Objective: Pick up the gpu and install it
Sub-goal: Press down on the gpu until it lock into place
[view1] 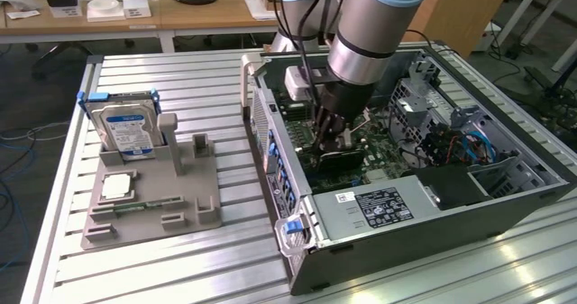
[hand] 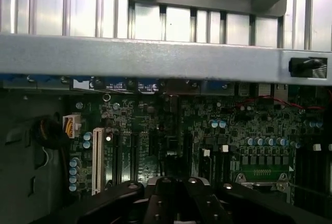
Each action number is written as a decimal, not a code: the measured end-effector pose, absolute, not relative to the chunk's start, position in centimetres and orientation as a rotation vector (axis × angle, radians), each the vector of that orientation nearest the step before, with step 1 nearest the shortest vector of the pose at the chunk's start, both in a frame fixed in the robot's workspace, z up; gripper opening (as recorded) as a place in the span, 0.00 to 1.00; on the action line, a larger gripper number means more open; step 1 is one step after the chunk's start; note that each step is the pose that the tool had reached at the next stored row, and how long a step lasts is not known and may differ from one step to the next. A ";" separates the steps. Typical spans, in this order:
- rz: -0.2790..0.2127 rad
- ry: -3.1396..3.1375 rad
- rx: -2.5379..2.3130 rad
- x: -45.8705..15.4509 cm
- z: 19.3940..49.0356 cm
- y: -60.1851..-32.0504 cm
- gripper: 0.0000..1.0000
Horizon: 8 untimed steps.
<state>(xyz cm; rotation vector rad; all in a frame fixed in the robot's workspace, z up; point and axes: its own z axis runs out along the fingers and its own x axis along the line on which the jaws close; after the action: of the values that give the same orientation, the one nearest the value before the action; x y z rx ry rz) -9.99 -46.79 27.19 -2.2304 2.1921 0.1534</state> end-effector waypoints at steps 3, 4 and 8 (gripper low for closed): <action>0.153 2.144 -2.279 -10.0 27.2 -46.8 0.11; 0.148 2.137 -2.283 -10.0 27.2 -46.8 0.11; 0.074 2.103 -2.258 -10.0 27.2 -46.5 0.11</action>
<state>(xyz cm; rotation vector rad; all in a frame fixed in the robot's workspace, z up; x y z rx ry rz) -9.96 -46.46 27.16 -2.2579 2.1030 0.0738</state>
